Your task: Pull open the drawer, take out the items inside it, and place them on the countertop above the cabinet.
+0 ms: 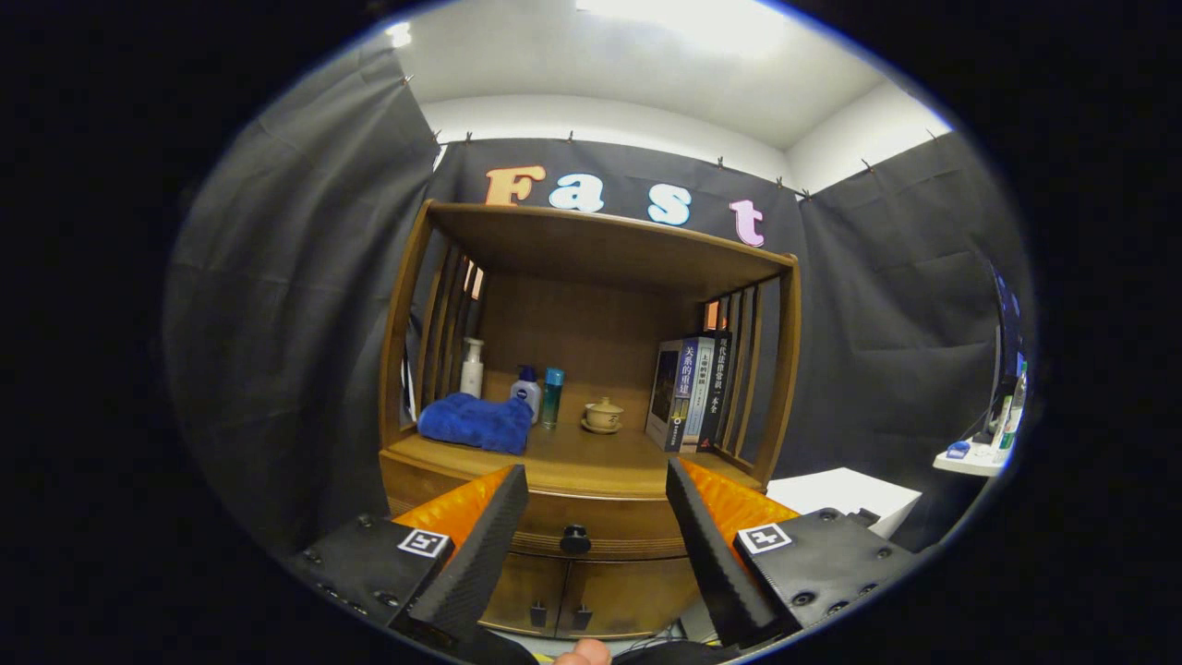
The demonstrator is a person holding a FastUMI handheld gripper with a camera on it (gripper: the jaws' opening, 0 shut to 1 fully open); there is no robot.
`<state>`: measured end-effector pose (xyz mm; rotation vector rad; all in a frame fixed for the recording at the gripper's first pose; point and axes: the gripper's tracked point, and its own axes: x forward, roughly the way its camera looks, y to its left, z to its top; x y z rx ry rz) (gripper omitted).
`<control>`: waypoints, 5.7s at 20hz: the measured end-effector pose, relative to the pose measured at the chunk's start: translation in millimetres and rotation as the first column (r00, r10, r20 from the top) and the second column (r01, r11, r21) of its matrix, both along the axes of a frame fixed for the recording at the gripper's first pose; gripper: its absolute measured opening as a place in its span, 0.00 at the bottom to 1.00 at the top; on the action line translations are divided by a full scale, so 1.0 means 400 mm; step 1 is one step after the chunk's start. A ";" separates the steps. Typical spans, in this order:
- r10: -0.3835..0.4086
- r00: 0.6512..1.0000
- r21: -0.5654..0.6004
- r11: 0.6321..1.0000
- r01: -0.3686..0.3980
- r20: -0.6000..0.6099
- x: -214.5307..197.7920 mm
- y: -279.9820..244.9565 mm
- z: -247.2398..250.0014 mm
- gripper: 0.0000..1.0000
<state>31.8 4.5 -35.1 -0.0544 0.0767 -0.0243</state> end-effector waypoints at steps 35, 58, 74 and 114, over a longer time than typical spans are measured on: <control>0.021 0.985 0.106 0.994 -0.002 -0.173 0.363 -0.003 -0.527 0.51; 0.004 0.972 0.091 0.996 0.018 -0.236 0.162 -0.006 -0.504 0.43; -0.025 0.945 0.048 0.998 0.043 -0.325 0.003 -0.011 -0.500 0.42; -0.223 0.765 -0.047 0.968 0.245 -0.604 0.301 -0.128 -0.131 0.98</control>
